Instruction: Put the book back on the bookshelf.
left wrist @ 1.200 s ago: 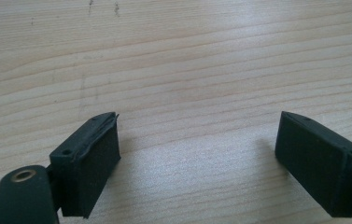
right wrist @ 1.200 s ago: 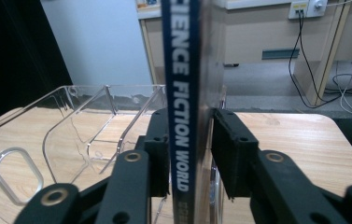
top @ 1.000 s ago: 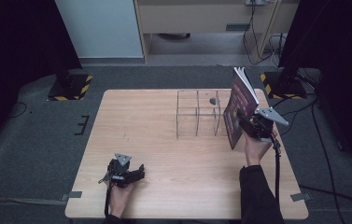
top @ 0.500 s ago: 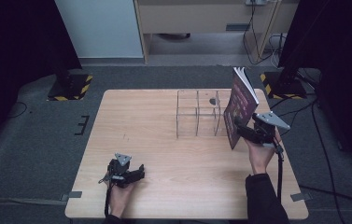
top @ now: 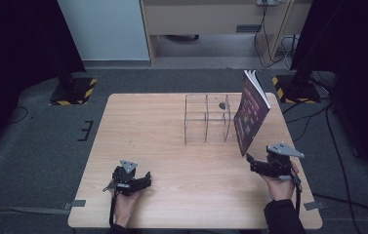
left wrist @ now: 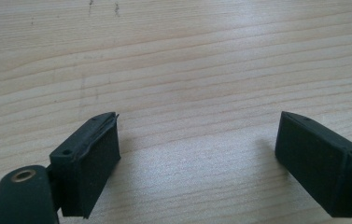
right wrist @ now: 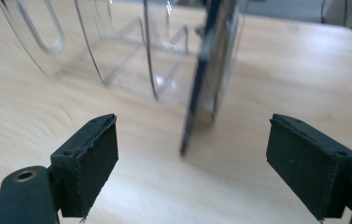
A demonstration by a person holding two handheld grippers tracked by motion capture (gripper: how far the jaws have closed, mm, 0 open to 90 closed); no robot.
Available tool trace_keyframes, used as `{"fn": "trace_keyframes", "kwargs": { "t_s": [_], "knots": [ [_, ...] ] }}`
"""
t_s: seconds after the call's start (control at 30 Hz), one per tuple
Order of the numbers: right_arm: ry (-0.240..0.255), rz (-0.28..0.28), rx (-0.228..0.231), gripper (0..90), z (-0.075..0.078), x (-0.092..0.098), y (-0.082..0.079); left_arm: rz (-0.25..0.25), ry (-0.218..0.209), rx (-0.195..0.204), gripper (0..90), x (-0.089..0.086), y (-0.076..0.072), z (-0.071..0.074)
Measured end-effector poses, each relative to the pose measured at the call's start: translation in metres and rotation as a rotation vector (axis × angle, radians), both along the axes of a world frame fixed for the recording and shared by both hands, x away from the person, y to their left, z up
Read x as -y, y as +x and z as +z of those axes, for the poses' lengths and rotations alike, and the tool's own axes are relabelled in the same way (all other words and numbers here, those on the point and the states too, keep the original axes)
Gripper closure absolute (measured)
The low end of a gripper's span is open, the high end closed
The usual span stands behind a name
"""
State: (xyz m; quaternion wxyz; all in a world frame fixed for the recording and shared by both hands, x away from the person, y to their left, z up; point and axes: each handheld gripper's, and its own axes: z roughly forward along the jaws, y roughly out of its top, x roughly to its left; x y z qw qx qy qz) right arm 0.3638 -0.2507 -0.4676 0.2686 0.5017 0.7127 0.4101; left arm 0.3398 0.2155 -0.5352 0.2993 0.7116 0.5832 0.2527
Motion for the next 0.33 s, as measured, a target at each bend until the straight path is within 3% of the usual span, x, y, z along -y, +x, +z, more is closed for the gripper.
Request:
{"fn": "trace_keyframes", "kwargs": {
  "t_s": [0.33],
  "knots": [
    [-0.083, -0.018, -0.131, 12.4, -0.041, 0.021, -0.017, 0.0, -0.001, 0.002, 13.8, 0.0, 0.0, 0.0]
  ]
}}
